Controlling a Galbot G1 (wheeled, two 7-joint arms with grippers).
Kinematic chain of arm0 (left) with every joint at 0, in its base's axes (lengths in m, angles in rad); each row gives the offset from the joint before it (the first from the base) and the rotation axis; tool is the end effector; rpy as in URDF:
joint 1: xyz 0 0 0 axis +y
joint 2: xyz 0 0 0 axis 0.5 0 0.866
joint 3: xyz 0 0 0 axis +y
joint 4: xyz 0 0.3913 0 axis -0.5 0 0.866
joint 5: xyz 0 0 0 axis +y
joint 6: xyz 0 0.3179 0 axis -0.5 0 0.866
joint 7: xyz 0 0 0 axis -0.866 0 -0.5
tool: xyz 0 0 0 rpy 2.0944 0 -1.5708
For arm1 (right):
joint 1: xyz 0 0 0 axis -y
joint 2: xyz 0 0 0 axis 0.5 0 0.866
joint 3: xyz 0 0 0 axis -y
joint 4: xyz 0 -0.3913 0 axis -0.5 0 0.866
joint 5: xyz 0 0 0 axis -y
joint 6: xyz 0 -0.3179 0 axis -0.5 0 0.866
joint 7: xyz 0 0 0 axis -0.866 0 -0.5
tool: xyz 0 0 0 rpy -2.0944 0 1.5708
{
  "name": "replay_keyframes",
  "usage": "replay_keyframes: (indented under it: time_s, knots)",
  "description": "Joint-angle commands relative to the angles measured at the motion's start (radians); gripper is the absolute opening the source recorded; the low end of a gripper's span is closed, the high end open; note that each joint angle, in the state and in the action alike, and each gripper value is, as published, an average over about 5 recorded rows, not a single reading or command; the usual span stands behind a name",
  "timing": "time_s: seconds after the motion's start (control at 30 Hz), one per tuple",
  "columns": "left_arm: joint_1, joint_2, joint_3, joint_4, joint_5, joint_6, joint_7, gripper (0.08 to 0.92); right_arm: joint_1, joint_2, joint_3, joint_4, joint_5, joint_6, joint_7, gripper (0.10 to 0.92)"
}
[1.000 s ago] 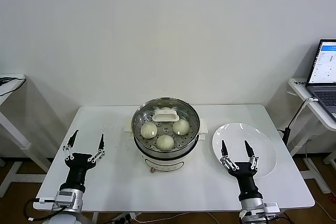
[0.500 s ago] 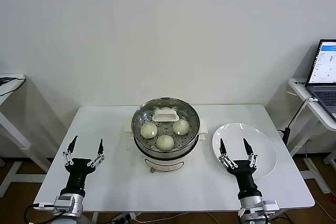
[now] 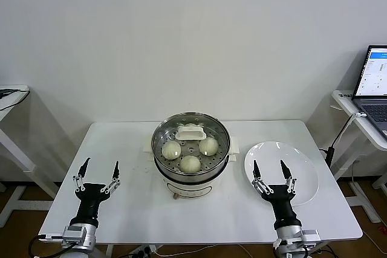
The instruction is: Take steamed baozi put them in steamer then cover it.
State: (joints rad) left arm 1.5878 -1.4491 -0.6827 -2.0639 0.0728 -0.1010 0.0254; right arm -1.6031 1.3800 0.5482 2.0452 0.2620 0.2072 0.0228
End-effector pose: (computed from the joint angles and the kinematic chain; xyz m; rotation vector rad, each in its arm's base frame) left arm 0.1168 0.0733 -0.3426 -0.0593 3.0584 0.4018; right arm 0.1133 -0.0535 -0.3533 -0.0453 3.0198 0.1375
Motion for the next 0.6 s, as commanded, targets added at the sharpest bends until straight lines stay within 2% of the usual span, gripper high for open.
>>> replay_keyframes:
  time_s: [0.03,0.6]
  knots:
    - [0.001,0.001,0.000,0.003,-0.002,0.000,0.002,0.823,0.001,0.001,0.001,0.000,-0.008,-0.008,0.004,0.823]
    - [0.010,0.002,0.003,-0.004,0.005,-0.001,0.012,0.823,0.001,0.001,0.000,0.005,-0.020,-0.010,0.007,0.823]
